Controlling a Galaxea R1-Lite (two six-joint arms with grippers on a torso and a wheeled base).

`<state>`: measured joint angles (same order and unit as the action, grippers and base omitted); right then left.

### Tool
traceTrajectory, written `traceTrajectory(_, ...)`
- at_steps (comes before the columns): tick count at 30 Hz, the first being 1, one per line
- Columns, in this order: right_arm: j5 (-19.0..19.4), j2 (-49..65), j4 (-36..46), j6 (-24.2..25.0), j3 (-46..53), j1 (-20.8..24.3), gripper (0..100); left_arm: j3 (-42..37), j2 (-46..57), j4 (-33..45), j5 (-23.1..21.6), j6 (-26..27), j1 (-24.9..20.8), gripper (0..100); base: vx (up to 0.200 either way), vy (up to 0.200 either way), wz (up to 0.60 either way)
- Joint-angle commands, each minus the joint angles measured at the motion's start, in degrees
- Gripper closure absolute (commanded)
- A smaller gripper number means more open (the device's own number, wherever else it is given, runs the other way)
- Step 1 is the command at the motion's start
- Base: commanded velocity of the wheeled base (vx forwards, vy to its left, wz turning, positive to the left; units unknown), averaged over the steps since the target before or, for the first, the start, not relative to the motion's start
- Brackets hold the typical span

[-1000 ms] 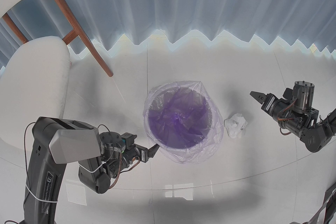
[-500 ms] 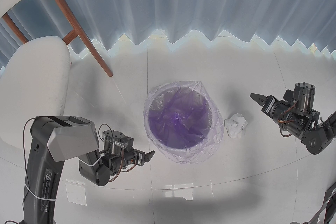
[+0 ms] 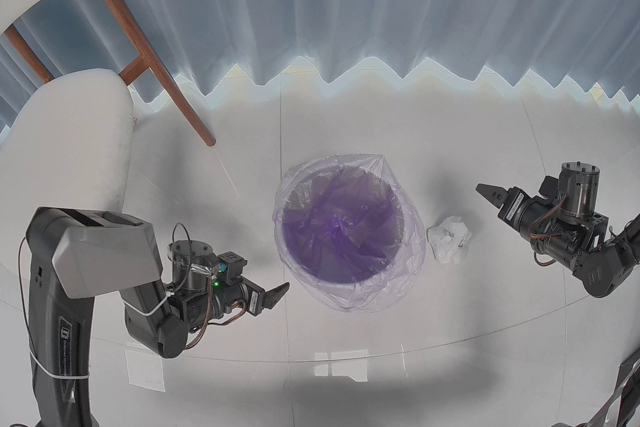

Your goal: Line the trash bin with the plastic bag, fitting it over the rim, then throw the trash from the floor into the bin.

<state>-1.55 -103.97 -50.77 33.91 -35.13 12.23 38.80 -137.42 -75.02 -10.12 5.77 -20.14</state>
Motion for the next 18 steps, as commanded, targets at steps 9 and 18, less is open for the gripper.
traceTrajectory(9,0.0,-0.6,-0.7,-0.1,1.0,0.4,0,2.0,0.3,-5.4,-11.7,12.0,2.1,0,0.0,0.0,0.0)
traceTrajectory(18,-0.1,-0.3,-0.7,-0.1,1.1,0.4,0,8.9,-4.1,-5.5,-13.4,12.3,2.7,0,0.0,0.0,0.0)
